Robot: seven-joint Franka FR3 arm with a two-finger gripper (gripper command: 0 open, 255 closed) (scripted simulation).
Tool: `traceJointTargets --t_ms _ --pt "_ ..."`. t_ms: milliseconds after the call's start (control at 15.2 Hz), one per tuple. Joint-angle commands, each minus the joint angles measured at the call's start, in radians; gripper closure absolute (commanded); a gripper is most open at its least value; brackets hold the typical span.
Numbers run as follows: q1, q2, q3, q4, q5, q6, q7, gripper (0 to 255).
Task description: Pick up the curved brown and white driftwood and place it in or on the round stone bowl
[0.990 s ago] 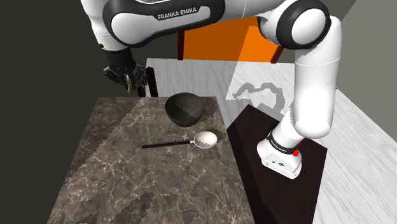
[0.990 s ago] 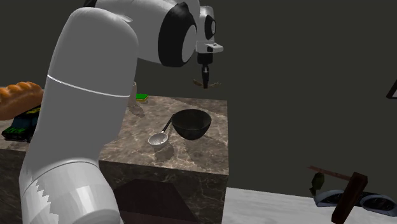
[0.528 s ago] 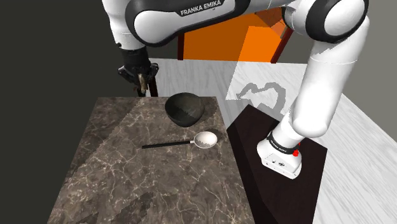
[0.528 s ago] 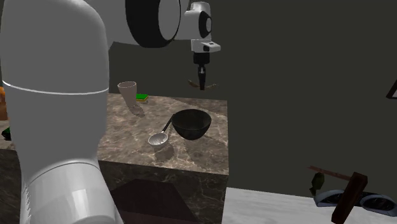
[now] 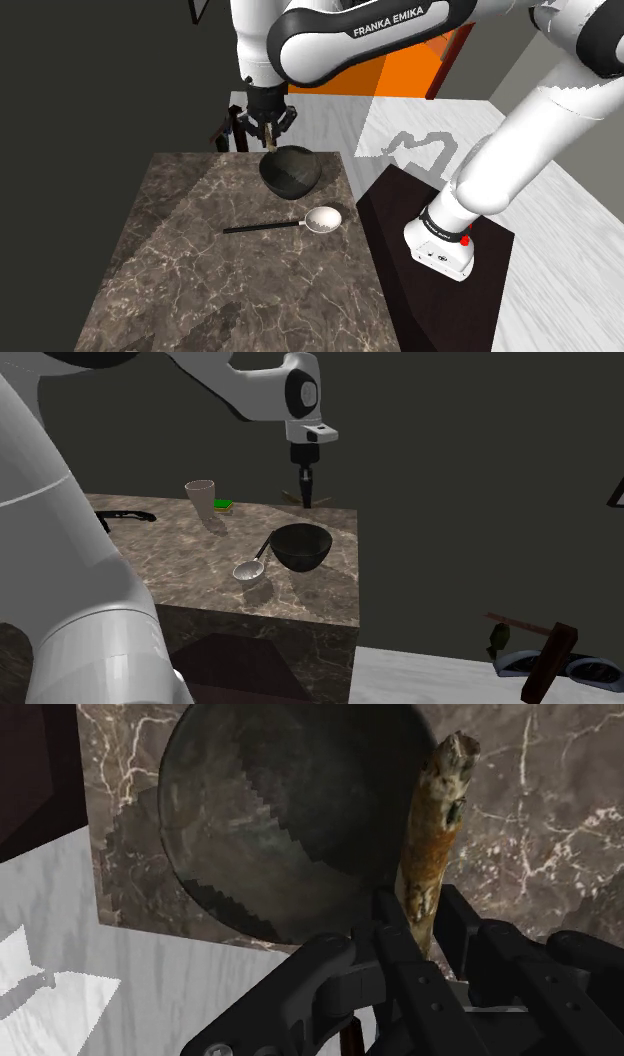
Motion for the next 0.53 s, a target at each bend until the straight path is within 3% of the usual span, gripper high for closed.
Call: traceJointTargets --t_ms 0,132,462 --pt "0.0 -0.09 -0.01 -0.092 0.048 0.015 -0.035 255" --pt "0.007 -0.205 -0.034 -0.202 0.102 0.02 -0.085 255" --pt "0.01 -0.179 -0.028 -0.249 0.093 0.09 -0.074 255"
